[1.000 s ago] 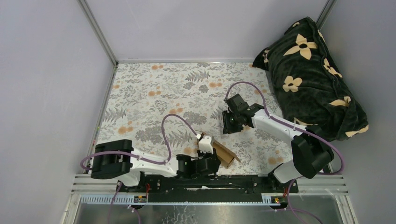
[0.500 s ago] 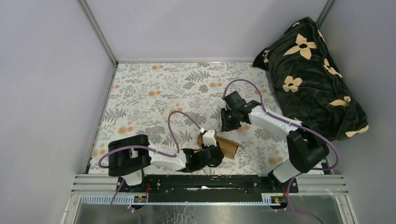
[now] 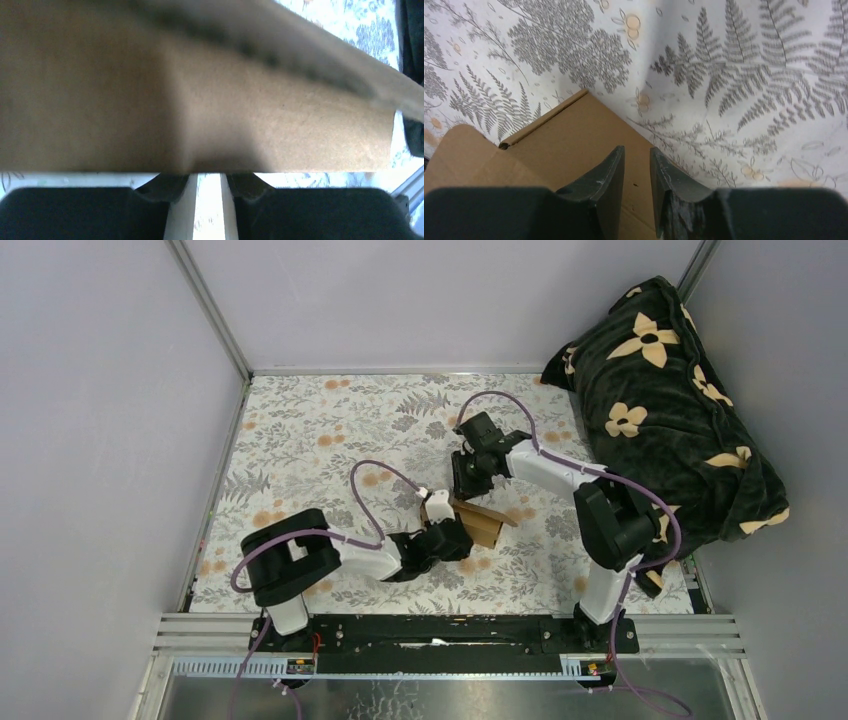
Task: Fold the paper box
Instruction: Close the paper box at the center of the board.
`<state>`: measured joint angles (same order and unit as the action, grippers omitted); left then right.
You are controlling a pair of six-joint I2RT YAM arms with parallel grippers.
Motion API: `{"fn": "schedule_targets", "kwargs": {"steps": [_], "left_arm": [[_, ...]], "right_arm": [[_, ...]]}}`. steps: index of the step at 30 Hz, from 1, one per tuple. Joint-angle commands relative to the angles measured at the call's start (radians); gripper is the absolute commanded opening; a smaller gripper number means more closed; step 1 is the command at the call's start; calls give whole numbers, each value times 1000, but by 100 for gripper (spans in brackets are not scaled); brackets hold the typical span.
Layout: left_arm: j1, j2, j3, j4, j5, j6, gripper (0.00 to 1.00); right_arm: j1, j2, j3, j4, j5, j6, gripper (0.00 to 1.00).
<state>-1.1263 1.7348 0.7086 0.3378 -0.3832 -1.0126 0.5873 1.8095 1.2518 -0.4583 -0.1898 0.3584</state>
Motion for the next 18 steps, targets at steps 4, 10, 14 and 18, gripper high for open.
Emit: {"fn": "schedule_targets", "kwargs": {"steps": [4, 10, 14, 18], "left_arm": [[109, 80, 95, 103, 68, 83, 29], [149, 136, 164, 108, 95, 99, 29], [163, 153, 194, 99, 119, 105, 30], [162, 101, 207, 11, 144, 122, 39]], "right_arm": [[-20, 103, 149, 5, -73, -70, 33], [-47, 173, 219, 4, -106, -88, 32], [-63, 212, 280, -19, -126, -115, 32], [-86, 209, 299, -19, -132, -114, 32]]}}
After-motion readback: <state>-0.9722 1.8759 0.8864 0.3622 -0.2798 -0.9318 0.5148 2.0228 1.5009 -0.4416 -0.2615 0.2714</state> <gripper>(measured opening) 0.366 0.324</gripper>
